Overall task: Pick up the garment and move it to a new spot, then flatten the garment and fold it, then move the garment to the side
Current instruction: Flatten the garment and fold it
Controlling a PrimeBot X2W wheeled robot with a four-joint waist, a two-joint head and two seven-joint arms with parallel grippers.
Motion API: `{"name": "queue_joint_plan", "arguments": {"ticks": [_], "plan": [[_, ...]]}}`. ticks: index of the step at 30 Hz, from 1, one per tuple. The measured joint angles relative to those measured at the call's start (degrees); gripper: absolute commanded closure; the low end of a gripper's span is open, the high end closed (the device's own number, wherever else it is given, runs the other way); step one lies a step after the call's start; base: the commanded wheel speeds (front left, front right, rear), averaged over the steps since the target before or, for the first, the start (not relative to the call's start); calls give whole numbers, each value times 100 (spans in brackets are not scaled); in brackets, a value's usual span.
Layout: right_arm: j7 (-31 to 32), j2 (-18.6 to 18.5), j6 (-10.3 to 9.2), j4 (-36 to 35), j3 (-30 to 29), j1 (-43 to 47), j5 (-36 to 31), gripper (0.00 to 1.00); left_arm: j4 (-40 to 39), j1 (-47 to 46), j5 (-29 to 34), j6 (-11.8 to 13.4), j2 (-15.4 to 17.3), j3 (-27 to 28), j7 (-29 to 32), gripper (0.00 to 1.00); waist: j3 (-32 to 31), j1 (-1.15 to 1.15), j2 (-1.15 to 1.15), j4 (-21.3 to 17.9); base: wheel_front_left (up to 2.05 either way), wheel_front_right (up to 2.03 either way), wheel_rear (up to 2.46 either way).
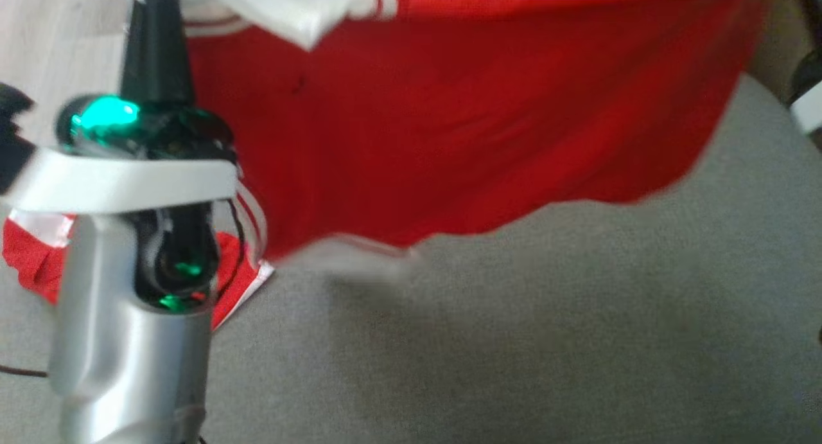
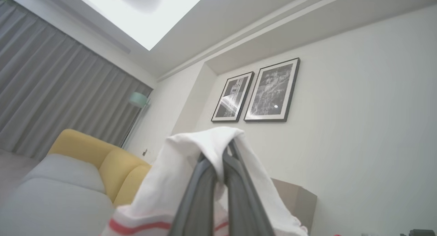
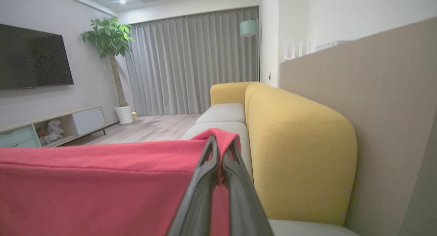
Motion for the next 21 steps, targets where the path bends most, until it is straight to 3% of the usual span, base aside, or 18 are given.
{"name": "queue_joint_plan", "arguments": {"ticks": [4, 11, 15, 18, 21], "plan": [[438, 111, 0, -294, -346, -67, 14, 100, -489, -74, -112, 291, 2, 68, 342, 100, -174, 0, 0, -26, 0, 0, 0], [1295, 642, 0, -896, -932, 18, -67, 100, -901, -70, -157, 787, 92, 156, 955, 100, -137, 0, 0, -95, 0, 0, 0], [1577, 906, 0, -905, -1133, 26, -255, 100, -522, -203, -200, 854, 246, 78, 1451, 100, 49, 0, 0, -119, 0, 0, 0], [1764, 1255, 0, -508, -1334, -213, -253, 100, -16, -603, -372, 892, 243, 59, 1734, 100, 262, 0, 0, -145, 0, 0, 0], [1585, 1241, 0, -94, -1313, -827, -695, 100, 519, -1421, -407, 891, 250, 62, 1907, 100, 613, 0, 0, -161, 0, 0, 0]]}}
